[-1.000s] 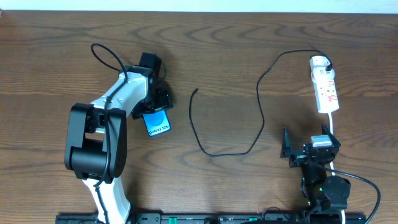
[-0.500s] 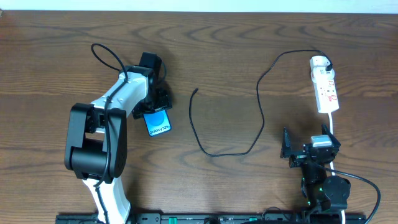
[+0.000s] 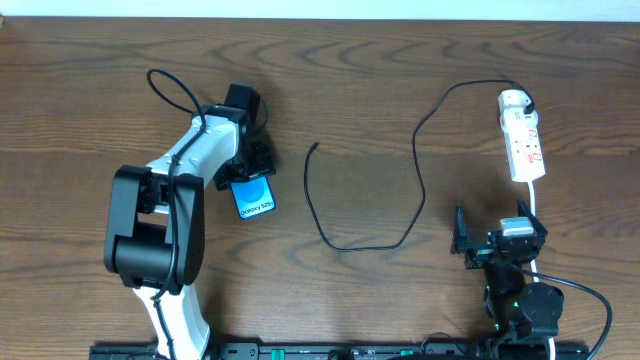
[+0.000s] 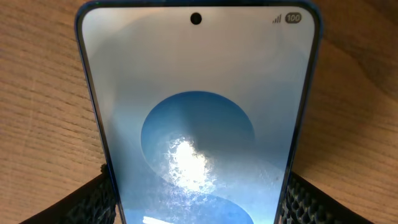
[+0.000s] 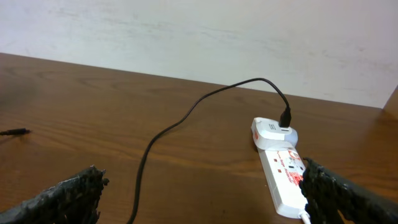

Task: Plug charger to phone and switch on socket
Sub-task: 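Hold the blue phone upright in the left gripper, then carry the blue phone rightward toward the table center with the left gripper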

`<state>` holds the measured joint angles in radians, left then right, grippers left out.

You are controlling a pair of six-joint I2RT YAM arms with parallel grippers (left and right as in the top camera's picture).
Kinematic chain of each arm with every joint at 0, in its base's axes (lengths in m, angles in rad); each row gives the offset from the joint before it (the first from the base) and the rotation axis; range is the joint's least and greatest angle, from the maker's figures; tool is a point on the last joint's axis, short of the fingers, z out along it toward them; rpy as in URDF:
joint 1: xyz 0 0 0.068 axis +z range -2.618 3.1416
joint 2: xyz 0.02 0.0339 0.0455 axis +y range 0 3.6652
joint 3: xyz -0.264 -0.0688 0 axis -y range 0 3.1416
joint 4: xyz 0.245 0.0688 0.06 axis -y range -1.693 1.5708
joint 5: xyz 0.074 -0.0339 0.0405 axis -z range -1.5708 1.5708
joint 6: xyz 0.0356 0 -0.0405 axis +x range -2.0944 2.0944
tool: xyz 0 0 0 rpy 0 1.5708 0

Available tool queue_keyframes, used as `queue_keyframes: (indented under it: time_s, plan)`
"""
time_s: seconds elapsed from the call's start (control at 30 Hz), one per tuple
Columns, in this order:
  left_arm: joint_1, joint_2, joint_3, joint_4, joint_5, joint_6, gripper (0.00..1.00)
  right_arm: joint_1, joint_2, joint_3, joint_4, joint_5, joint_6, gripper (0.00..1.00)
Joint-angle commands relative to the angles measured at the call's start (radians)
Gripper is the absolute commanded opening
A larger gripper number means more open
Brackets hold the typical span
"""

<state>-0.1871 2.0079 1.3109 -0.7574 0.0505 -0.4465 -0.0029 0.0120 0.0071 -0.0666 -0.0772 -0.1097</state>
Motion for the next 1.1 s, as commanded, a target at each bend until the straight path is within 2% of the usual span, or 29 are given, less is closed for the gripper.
queue_keyframes:
  time_s: [0.0,0.27,0.4,0.77,1.07]
  plan:
    - [0.008,0.081,-0.016,-0.051,-0.043,-0.004,0.72,0.006,-0.005,-0.002,-0.004,0.004,0.011,0.99]
    - [0.025,0.000,0.048,-0.119,-0.021,-0.004,0.72,0.006,-0.005,-0.002,-0.004,0.004,0.011,0.99]
    - [0.025,-0.055,0.055,-0.120,0.036,-0.004,0.72,0.006,-0.005,-0.002,-0.004,0.004,0.011,0.99]
    - [0.027,-0.129,0.055,-0.120,0.268,-0.006,0.72,0.006,-0.005,-0.002,-0.004,0.004,0.011,0.99]
    - [0.076,-0.129,0.055,-0.120,0.476,-0.118,0.71,0.006,-0.005,-0.002,-0.004,0.004,0.011,0.99]
